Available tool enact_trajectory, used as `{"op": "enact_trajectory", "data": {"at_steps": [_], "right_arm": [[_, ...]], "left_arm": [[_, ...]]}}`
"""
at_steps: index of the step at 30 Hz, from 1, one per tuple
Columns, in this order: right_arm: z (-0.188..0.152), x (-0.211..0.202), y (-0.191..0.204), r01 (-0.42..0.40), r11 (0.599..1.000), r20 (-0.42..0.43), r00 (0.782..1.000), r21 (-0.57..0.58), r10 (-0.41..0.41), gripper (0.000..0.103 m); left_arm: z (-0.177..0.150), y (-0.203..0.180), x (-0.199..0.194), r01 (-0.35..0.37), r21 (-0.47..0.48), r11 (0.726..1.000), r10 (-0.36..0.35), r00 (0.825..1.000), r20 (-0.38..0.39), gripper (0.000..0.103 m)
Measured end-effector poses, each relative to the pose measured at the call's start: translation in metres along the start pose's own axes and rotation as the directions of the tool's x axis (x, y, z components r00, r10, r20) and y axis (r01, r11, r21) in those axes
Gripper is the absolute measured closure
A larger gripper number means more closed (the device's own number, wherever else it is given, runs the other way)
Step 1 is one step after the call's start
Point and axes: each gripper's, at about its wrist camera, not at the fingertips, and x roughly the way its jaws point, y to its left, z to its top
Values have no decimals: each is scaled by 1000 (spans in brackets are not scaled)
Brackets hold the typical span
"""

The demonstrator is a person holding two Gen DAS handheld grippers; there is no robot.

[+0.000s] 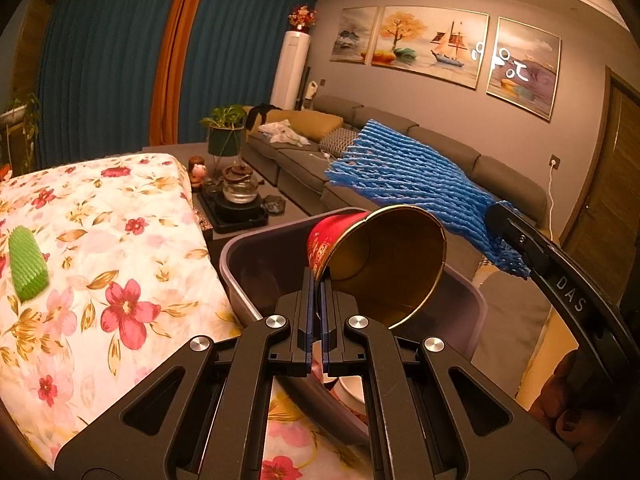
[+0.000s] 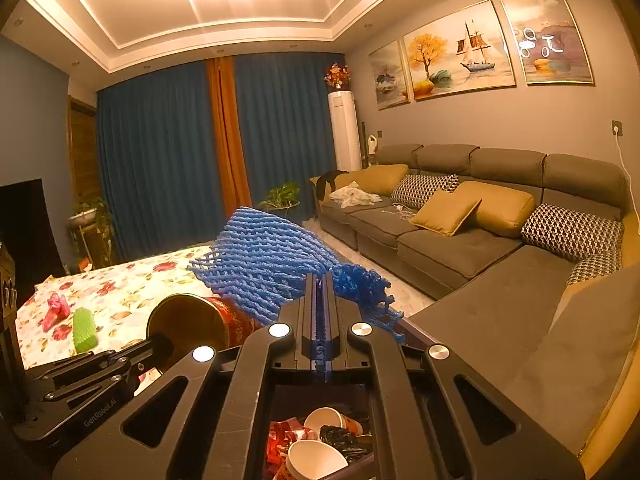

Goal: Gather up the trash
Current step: 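Carry the red cup and blue mesh net over the gray bin, then open both tools over the gray bin to drop the cup and net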

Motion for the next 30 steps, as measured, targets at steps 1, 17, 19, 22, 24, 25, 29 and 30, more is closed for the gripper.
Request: {"op": "enact_trajectory", "data": {"at_steps": [1, 17, 19, 22, 24, 25, 29, 30], "right_arm": [[1, 1, -1, -3, 1000, 1, 1000, 1, 3, 99], [2, 1, -6, -6, 1000, 22, 1000, 13, 5, 57], [3, 1, -7, -5, 1000, 24, 1000, 18, 5, 56], [3, -1, -8, -6, 1000, 32, 999, 19, 5, 52], [3, -3, -8, -3, 1000, 37, 999, 16, 2, 49], [3, -3, -8, -3, 1000, 38, 999, 17, 2, 48], [3, -4, -8, -5, 1000, 45, 999, 21, 4, 38], [2, -4, -7, -7, 1000, 44, 999, 23, 6, 34]], "left_arm": [[0, 0, 0, 0, 0, 1000, 0, 1000, -1, 101], [-4, -4, 4, 24, 29, 999, -24, 1000, -18, 86], [-5, -5, 3, 32, 34, 999, -31, 999, -15, 64], [-7, -3, -1, 31, 26, 999, -32, 999, 4, 41], [-7, 0, -4, 15, 19, 1000, -15, 1000, 13, 31], [-6, 3, -6, 7, 12, 1000, -7, 1000, 19, 27], [-6, 16, -19, -32, -21, 999, 33, 999, 37, 19], [-6, 20, -23, -44, -27, 999, 45, 998, 41, 18]]}}
